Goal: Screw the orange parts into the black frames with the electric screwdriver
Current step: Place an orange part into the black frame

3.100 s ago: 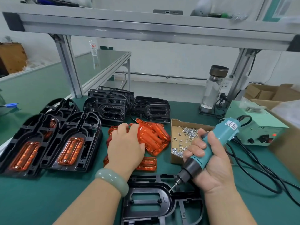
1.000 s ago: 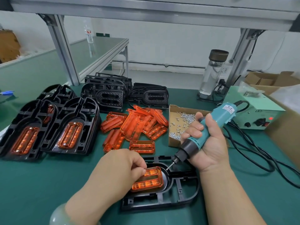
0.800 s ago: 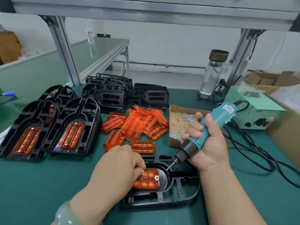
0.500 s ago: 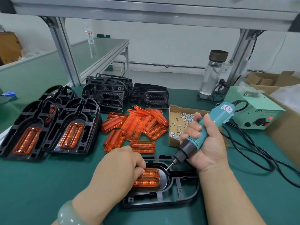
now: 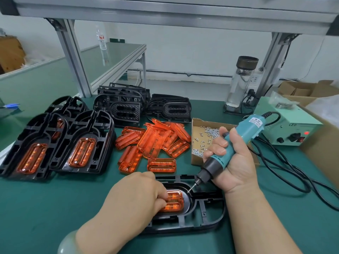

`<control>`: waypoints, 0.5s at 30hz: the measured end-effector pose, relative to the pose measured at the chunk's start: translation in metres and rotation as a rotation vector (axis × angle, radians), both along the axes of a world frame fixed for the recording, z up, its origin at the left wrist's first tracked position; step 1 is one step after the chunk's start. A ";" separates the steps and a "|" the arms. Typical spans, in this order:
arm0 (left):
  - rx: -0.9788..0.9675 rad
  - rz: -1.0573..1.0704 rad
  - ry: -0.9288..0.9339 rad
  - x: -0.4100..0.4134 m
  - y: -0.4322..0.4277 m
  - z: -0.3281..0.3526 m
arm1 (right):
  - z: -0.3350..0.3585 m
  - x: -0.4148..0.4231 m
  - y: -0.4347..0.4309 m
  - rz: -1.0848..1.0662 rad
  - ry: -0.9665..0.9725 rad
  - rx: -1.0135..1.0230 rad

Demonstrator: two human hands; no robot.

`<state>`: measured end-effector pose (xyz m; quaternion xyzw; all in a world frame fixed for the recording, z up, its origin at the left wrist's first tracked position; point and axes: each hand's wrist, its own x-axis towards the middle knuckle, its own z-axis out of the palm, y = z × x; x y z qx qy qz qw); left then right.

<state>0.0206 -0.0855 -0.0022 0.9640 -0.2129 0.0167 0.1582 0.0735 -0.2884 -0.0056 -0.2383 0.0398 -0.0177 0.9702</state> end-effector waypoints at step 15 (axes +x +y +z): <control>0.311 0.024 -0.011 0.002 -0.015 -0.002 | 0.001 -0.002 0.000 0.014 -0.008 0.007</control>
